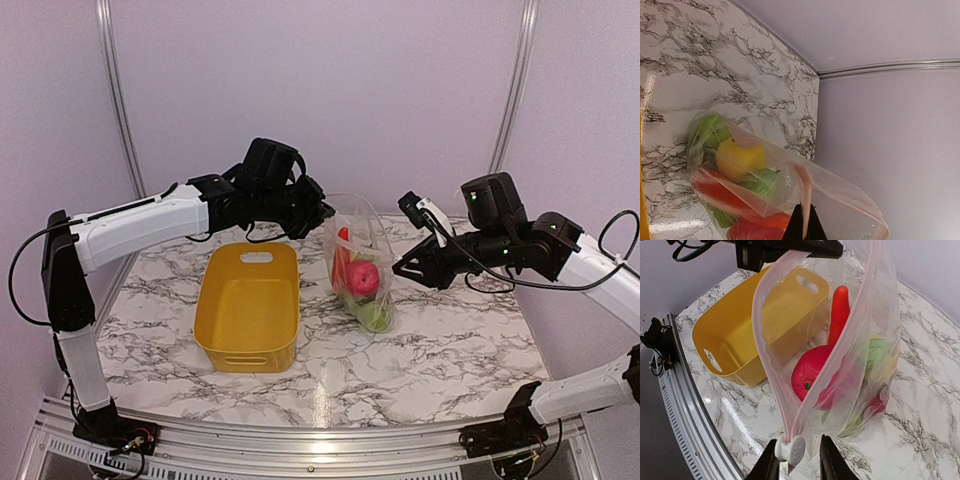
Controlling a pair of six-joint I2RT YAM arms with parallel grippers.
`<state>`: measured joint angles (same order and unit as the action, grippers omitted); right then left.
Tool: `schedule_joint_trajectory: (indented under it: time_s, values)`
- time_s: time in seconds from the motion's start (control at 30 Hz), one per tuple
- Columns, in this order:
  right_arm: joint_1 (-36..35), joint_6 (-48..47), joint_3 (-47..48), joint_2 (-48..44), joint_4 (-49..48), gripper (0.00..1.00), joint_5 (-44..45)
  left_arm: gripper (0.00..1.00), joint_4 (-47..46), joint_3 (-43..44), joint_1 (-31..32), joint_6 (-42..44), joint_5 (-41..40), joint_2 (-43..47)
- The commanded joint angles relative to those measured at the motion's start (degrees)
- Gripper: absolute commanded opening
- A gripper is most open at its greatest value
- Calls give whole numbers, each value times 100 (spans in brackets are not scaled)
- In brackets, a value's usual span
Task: Place the food in the zip-top bag and seal the zipper
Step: Pass from the left arm to the right
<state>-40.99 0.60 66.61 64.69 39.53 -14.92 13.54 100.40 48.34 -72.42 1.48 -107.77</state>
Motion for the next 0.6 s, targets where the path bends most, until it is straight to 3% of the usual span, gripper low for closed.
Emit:
schedule_joint_trajectory:
  time_s: [0.0,0.1,0.43,0.57]
  values:
    - [-56,-222,194,-57,272,32,-37,0,-217,-75,-29,-17,-56,197]
    - [-58,-262,72,-56,203,36,-45,0,-227,-48,-29,-44,-42,178]
    - [-57,-335,36,17,-266,20,220,0,-203,-39,-42,-44,-24,177]
    - [-61,-380,-57,32,-302,25,196,0,-233,-39,-55,-116,-3,178]
